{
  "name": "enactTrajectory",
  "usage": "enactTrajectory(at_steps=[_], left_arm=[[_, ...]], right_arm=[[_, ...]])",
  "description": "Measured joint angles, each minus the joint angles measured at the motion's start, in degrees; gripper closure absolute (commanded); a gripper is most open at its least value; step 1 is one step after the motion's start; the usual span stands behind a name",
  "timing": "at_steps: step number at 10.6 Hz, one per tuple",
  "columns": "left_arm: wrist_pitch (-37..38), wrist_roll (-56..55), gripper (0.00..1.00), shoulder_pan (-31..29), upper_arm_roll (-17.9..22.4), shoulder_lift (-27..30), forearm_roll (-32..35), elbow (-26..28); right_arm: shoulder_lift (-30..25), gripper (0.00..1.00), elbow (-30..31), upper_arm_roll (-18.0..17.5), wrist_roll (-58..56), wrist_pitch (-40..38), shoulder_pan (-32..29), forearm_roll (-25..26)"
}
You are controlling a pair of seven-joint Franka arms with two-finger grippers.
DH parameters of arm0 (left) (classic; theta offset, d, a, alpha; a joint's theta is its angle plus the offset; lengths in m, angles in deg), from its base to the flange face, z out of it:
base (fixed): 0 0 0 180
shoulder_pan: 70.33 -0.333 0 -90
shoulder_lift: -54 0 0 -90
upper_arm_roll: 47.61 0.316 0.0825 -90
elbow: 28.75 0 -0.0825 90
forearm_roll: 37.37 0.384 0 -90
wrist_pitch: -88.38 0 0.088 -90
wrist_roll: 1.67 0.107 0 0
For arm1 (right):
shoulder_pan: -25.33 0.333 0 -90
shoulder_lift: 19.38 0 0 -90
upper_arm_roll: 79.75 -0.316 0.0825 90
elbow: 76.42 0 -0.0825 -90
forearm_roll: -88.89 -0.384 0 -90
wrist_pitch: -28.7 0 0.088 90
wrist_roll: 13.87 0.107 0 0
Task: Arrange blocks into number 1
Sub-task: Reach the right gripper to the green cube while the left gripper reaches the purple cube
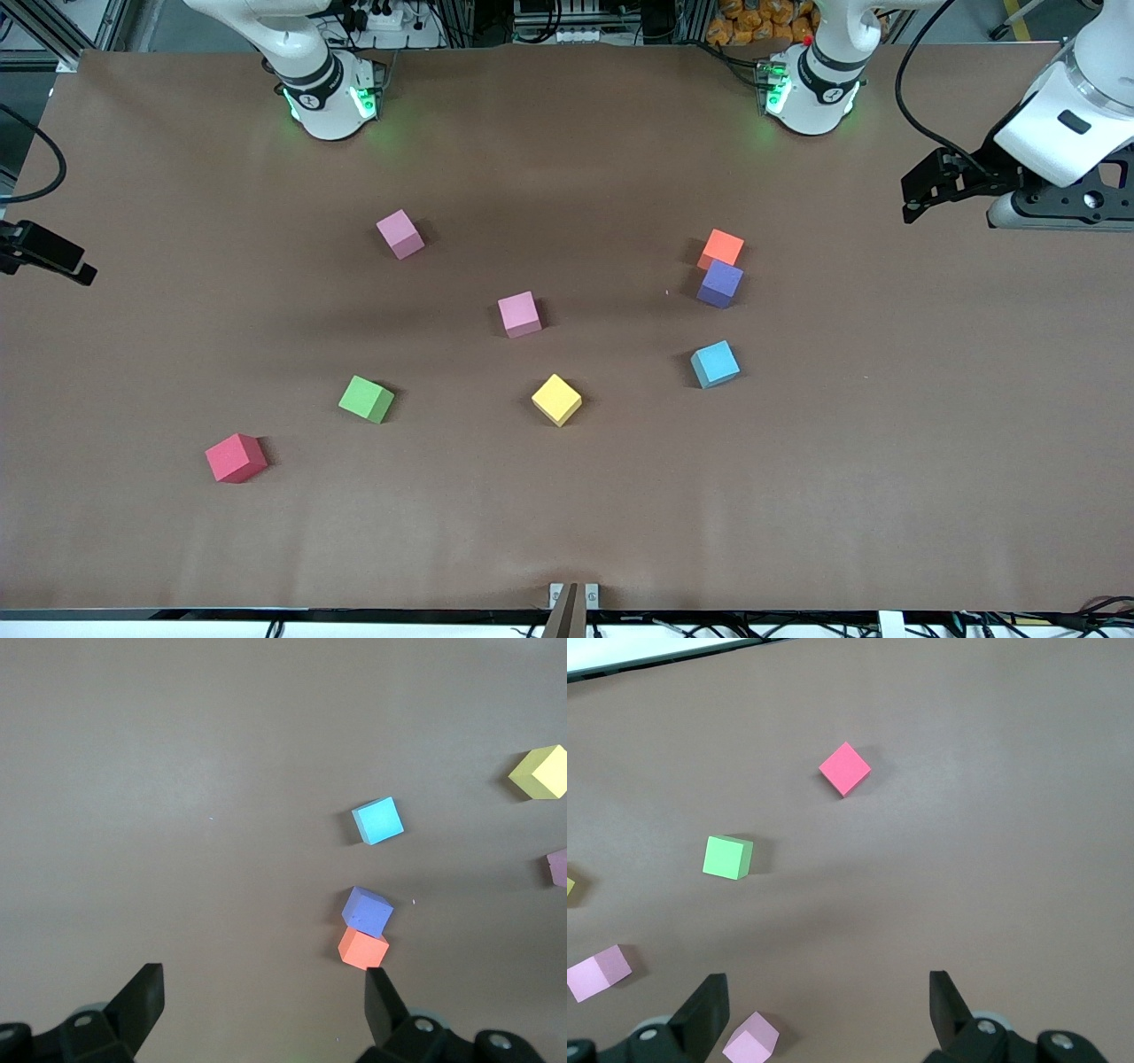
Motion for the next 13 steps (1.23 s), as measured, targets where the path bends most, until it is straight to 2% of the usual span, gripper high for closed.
enactTrajectory(at_steps=[6, 8, 10, 11, 13], left_arm=[[0.0, 0.3, 0.0, -0.1, 0.0, -0.1, -0.9, 0.2], [-0.4, -4.0, 0.0, 0.2, -0.1, -2.5, -3.7, 1.5], [-4.5, -6.8, 0.0, 2.6, -0.8, -8.4, -4.2, 3.0], [-8.4, -7.6, 0.0, 4.4, -1.2, -10.7, -4.2, 5.5], [-17.8, -8.1, 0.0, 6.5, -3.6, -11.1, -4.2, 14.8]], right_arm=[[1.6, 0.0, 1.9, -0.4, 0.0, 0.5, 0.1, -0.3], [6.5, 0.0, 2.9, -0.8, 0.8, 5.1, 0.9, -1.7], [13.1, 0.0, 3.1, -0.9, 10.5, 12.4, 2.6, -5.8], [16.7, 0.0, 3.0, -1.0, 17.3, 16.5, 4.0, -6.9], [22.6, 0.0, 3.0, -1.0, 27.3, 23.3, 6.8, -7.3]])
